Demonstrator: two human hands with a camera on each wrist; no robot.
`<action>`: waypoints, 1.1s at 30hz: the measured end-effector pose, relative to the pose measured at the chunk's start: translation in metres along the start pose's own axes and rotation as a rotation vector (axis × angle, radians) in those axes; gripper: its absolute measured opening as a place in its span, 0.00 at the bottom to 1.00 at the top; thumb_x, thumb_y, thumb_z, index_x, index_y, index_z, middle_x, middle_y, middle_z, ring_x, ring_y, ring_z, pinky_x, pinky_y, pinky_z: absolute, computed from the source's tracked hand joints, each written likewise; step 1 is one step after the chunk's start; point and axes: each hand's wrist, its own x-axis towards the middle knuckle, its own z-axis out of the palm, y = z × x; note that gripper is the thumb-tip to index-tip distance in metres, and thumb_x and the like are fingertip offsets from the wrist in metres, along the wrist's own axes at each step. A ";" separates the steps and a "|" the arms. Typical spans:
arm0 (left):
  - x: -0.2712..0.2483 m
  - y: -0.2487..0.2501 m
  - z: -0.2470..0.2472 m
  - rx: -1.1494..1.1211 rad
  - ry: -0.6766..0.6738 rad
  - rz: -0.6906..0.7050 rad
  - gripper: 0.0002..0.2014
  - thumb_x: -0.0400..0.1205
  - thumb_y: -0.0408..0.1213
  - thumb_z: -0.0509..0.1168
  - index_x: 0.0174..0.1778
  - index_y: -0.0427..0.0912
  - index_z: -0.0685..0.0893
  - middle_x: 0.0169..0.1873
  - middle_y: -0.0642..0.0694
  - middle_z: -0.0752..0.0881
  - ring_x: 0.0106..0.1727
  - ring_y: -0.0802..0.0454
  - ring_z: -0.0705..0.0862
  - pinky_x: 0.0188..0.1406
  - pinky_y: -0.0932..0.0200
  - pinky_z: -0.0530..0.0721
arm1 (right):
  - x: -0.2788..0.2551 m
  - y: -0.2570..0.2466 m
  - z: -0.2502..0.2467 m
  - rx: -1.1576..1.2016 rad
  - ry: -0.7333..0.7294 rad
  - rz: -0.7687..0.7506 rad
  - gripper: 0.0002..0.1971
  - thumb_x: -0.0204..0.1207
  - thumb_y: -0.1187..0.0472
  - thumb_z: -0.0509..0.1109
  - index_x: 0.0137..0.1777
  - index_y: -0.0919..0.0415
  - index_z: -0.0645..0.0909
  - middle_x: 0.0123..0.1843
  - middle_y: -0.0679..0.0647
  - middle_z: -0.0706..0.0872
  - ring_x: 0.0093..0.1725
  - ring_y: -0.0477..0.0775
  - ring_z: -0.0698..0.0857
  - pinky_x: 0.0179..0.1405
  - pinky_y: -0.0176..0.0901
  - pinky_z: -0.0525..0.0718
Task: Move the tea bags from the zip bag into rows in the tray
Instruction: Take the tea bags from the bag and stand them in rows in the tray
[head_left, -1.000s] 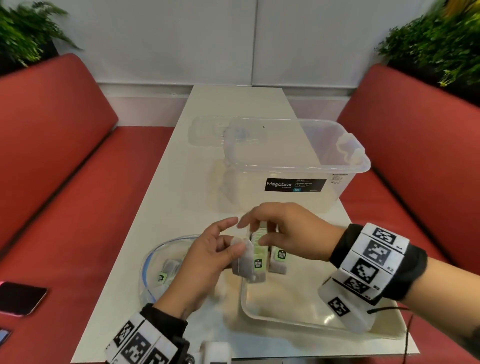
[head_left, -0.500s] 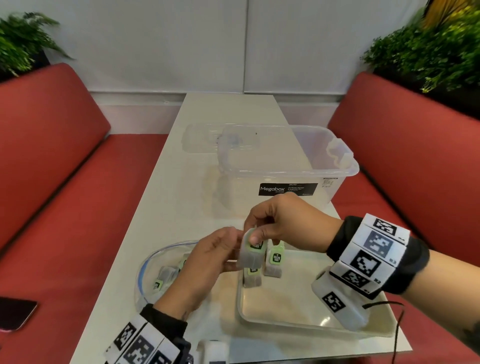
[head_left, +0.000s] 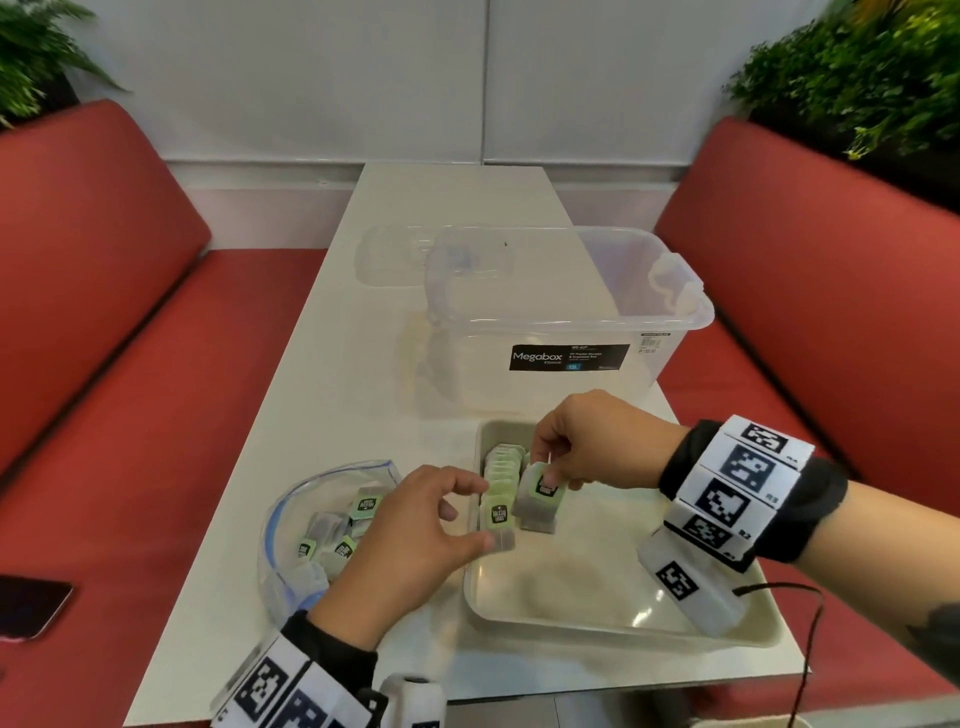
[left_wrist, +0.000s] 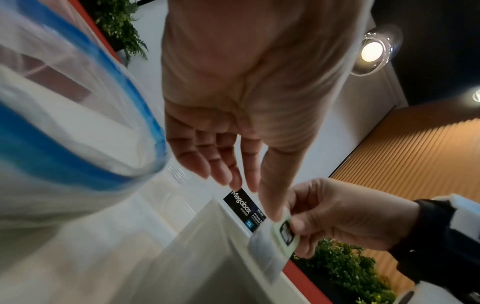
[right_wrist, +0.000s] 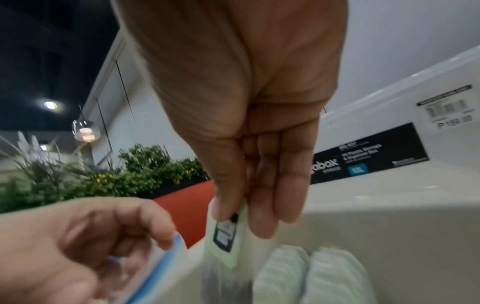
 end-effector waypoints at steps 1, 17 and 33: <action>-0.003 -0.002 0.000 0.045 -0.041 0.002 0.20 0.66 0.43 0.79 0.45 0.68 0.76 0.49 0.63 0.77 0.46 0.62 0.77 0.41 0.78 0.72 | 0.004 0.004 0.004 -0.041 -0.032 0.024 0.06 0.71 0.64 0.75 0.47 0.56 0.86 0.36 0.53 0.90 0.30 0.43 0.84 0.38 0.33 0.82; -0.021 -0.010 0.004 0.164 -0.251 -0.069 0.14 0.65 0.51 0.78 0.45 0.63 0.85 0.46 0.59 0.75 0.44 0.67 0.73 0.42 0.77 0.70 | 0.036 0.024 0.045 -0.357 -0.084 0.038 0.10 0.70 0.54 0.74 0.50 0.53 0.81 0.41 0.47 0.80 0.41 0.51 0.77 0.38 0.39 0.72; -0.019 -0.009 0.003 0.214 -0.291 -0.106 0.14 0.66 0.55 0.76 0.46 0.63 0.87 0.40 0.60 0.78 0.37 0.67 0.74 0.45 0.65 0.75 | 0.029 0.023 0.062 -0.678 -0.569 -0.163 0.19 0.84 0.62 0.57 0.74 0.53 0.72 0.51 0.54 0.79 0.49 0.58 0.77 0.47 0.41 0.69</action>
